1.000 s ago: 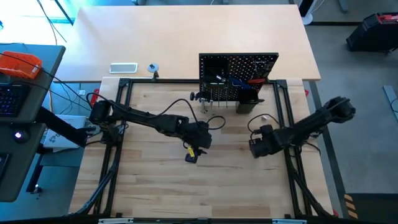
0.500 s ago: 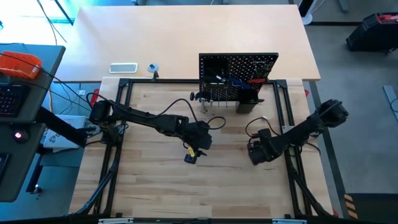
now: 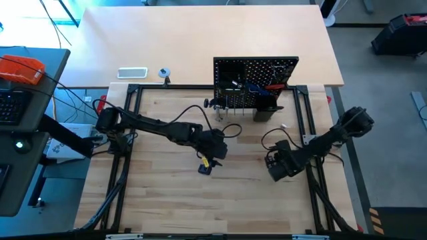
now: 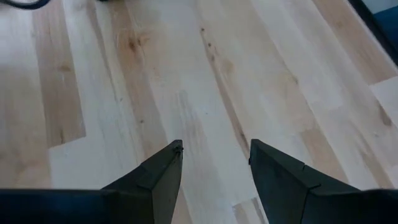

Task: Hang tools onto peg board
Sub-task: Hang the silver socket onto the pegboard

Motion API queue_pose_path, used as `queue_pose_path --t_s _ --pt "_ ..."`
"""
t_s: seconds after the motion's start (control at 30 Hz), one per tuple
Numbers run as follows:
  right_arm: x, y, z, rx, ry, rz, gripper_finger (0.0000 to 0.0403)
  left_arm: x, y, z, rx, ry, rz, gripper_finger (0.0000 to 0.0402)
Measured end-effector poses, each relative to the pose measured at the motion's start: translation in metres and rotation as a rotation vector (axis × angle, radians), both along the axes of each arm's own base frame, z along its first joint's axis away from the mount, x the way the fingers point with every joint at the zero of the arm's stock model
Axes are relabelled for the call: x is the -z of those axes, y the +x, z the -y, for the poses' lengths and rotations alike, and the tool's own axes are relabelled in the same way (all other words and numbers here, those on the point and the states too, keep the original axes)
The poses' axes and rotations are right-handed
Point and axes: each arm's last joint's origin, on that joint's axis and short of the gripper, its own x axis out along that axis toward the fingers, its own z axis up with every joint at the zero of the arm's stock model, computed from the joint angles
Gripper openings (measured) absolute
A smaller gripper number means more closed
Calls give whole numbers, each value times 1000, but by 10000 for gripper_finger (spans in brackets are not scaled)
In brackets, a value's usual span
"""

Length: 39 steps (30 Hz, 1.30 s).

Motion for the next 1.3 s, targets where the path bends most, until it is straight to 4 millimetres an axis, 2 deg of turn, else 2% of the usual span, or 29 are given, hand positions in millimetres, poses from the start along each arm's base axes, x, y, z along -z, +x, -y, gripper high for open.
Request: queue_pose_path --t_s 0.2,0.37,0.6,0.7,0.9,1.3 --pt "-9 11 -16 -50 32 98 48 2 -1 -8 -21 3 -27 177" --pt "-28 27 -33 -196 -61 271 48 0 0 -14 8 -51 -9 168" --pt "-74 53 -55 -418 -239 424 48 -30 -4 -22 106 -155 135 143" --pt "-94 62 -61 -481 -301 459 48 -45 -10 -19 165 -108 205 138" --pt "-134 77 -65 -564 -358 510 50 -73 -21 1 303 30 369 137" --pt "-208 91 -78 -785 -458 562 49 -103 -39 17 262 387 495 137"
